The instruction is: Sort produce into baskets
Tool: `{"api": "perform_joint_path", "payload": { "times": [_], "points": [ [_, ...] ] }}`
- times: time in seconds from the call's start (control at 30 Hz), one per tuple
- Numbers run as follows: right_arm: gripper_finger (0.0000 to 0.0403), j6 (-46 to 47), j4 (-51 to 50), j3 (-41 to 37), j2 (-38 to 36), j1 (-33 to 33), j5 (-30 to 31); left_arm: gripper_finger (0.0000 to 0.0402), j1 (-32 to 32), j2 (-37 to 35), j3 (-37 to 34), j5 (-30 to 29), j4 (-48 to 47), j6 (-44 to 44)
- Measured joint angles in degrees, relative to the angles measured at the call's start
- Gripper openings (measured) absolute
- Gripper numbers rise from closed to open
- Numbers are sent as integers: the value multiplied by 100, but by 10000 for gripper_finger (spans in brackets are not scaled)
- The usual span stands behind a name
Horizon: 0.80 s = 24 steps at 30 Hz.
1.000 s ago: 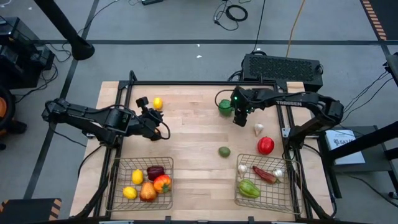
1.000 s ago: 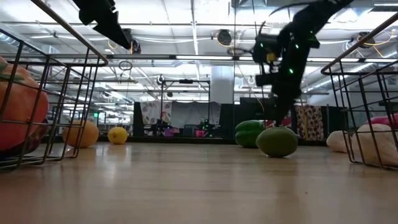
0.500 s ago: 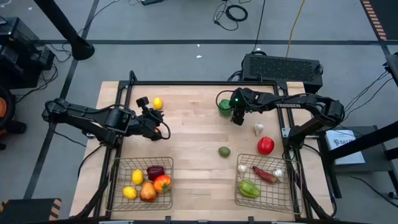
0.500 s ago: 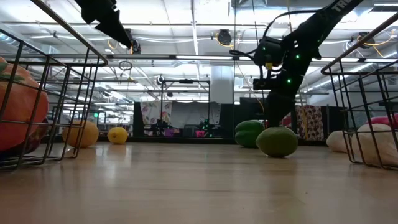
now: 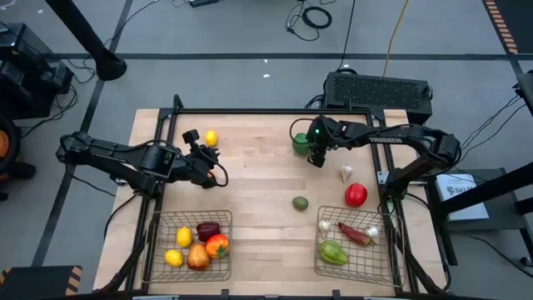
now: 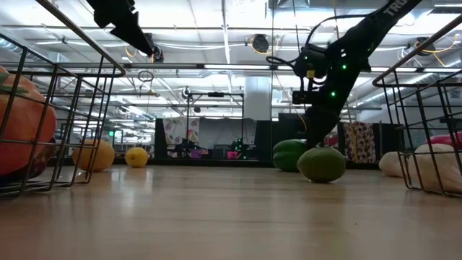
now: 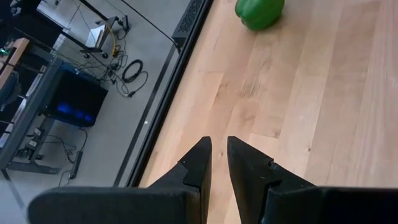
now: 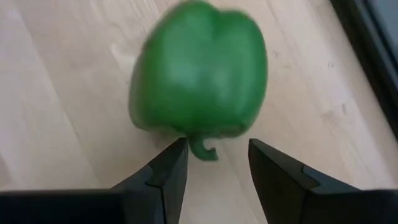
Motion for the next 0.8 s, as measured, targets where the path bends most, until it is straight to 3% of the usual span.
{"api": "perform_joint_path", "payload": {
  "times": [0.43, 0.8],
  "points": [
    [154, -80, 274, 0, 258, -95, -309, 61, 0, 0, 0, 2, -4, -1],
    [70, -195, 291, 0, 258, -104, -327, 61, 0, 0, 0, 4, -2, 0]
  ]
}}
